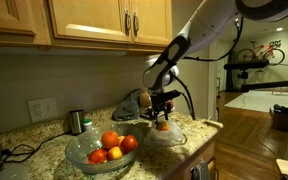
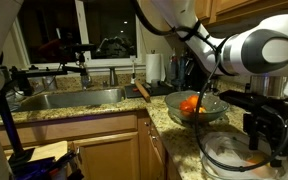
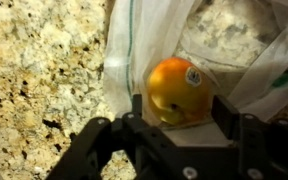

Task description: Take the apple and place it in the bowl

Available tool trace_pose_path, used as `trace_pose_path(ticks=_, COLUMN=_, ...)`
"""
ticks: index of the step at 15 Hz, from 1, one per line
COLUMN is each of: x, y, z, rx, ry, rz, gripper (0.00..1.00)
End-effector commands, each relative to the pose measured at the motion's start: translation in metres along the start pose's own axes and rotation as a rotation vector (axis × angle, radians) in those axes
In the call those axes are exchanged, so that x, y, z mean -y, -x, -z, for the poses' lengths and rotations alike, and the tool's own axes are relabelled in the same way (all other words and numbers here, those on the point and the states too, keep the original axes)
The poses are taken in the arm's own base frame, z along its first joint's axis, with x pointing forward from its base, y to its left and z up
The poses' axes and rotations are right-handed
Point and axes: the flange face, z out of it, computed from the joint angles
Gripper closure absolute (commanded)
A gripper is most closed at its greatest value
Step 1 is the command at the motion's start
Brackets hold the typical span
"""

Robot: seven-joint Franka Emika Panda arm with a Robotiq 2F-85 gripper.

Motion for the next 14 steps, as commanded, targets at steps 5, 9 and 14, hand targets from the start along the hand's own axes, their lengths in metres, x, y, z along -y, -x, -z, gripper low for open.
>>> trace_pose_path(ticks=5, x=0.0, y=-0.007, z=-0.014, rx=0.043, ry=0.03, rz=0.016, gripper=0.1)
trace_pose_path(ticks=9, x=-0.001, y=-0.01, z=-0.015, rx=0.051, ry=0.037, rz=0.014, gripper=0.23)
trace_pose_path(ticks=14, x=0.001, y=-0.012, z=-0.011, rx=0.047, ry=0.04, rz=0.016, gripper=0.46)
